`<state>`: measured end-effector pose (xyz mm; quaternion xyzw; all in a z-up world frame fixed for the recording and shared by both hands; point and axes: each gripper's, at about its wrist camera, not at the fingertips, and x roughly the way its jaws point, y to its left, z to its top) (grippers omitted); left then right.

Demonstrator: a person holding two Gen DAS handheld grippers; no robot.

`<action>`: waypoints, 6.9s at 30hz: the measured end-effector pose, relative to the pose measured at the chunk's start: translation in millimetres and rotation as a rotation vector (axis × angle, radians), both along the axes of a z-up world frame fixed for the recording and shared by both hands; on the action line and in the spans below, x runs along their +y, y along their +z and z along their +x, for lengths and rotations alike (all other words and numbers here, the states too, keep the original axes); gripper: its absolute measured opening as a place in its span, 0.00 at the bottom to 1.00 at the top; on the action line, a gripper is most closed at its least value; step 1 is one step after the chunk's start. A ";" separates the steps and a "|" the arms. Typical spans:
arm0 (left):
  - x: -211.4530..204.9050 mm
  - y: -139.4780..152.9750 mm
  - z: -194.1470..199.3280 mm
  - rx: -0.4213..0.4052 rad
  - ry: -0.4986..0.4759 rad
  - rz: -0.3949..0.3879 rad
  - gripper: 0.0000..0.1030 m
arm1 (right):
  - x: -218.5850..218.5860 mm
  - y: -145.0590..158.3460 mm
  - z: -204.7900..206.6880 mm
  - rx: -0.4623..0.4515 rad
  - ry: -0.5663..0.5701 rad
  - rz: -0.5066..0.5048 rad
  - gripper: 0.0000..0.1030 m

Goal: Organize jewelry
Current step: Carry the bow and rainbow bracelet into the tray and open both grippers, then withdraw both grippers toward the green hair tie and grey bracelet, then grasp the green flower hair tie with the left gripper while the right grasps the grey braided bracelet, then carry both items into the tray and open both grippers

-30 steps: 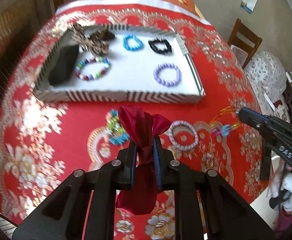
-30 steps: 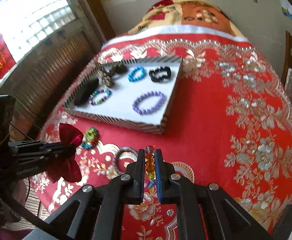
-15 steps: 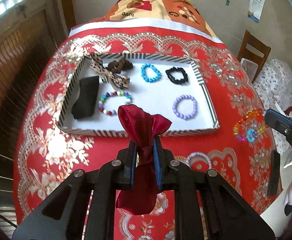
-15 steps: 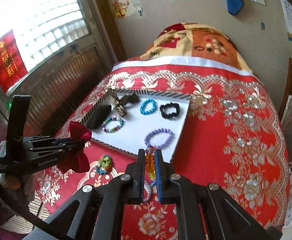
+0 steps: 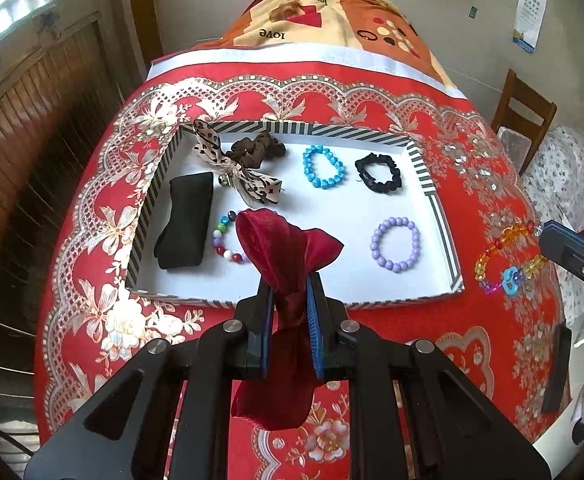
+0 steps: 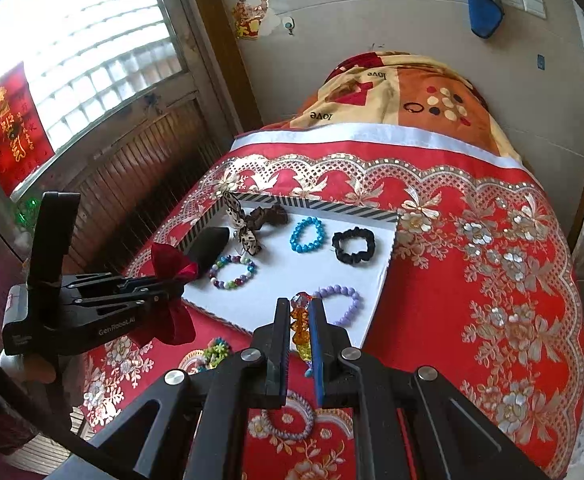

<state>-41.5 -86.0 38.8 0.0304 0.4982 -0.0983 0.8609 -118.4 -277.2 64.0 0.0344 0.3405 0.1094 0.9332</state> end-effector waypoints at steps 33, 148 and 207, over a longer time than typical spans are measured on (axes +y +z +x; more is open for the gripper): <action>0.0 -31.7 55.7 0.080 -0.007 0.000 0.14 | 18.9 -21.4 82.5 0.079 0.031 0.025 0.08; 15.2 -92.4 -29.6 0.207 0.046 -0.034 0.46 | 17.9 -149.0 0.7 0.230 -0.097 -0.216 0.28; 15.6 45.4 13.2 -0.060 -0.022 -0.046 0.11 | 7.8 -35.9 2.4 0.011 -0.033 -0.157 0.07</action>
